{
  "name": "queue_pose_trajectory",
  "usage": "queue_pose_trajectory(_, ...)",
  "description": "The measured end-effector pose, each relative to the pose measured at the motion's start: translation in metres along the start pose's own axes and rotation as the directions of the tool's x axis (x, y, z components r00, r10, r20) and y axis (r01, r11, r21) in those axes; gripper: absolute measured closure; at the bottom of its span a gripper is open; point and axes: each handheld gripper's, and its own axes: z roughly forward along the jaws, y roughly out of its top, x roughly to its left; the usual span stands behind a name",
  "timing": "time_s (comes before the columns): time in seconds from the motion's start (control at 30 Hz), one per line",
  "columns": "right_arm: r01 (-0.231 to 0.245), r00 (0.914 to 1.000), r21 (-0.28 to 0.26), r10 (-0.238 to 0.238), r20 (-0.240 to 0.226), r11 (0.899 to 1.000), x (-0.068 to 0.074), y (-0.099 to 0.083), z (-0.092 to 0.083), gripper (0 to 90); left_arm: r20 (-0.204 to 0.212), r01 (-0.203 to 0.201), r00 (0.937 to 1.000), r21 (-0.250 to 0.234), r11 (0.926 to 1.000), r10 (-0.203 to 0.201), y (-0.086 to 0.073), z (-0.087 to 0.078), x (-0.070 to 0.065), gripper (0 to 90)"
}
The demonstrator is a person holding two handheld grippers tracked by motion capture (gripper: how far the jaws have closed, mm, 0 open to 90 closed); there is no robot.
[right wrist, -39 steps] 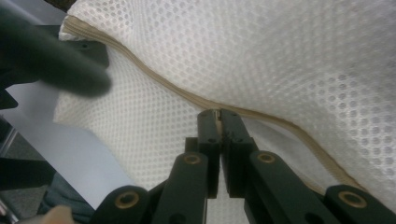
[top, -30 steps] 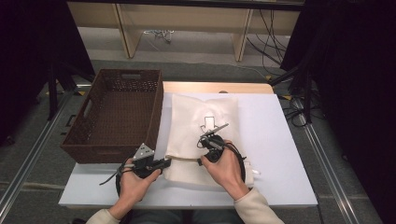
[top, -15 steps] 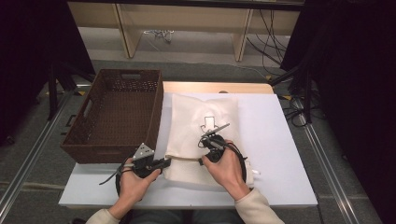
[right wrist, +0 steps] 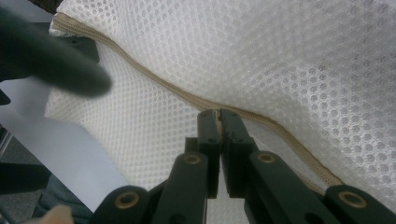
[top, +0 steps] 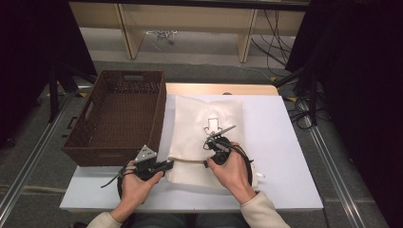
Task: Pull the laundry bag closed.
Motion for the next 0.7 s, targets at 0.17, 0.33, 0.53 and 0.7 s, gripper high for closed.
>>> queue_pose_trajectory(0.17,0.016,0.9999,-0.003,-0.016,0.007,1.000,-0.0022,0.0001,0.0000,88.6,0.002,0.002,1.0000,0.001,1.0000,-0.002,0.0004,-0.0001,0.0001,85.2)
queue_pose_trajectory(0.33,-0.009,0.9999,0.010,0.009,0.014,1.000,-0.0010,-0.0004,-0.0009,88.7,0.000,0.000,1.0000,0.002,1.0000,0.000,0.0001,0.0001,0.0005,85.2)
queue_pose_trajectory(0.53,-0.014,0.9996,0.004,0.014,0.023,1.000,-0.0024,-0.0004,-0.0033,88.6,-0.004,-0.004,1.0000,0.000,1.0000,0.004,0.0002,0.0000,0.0003,85.2)
queue_pose_trajectory(0.7,-0.016,0.9996,0.006,0.016,0.022,1.000,-0.0027,-0.0004,-0.0028,88.6,-0.004,-0.002,1.0000,0.000,1.0000,0.002,0.0002,0.0000,0.0004,85.1)
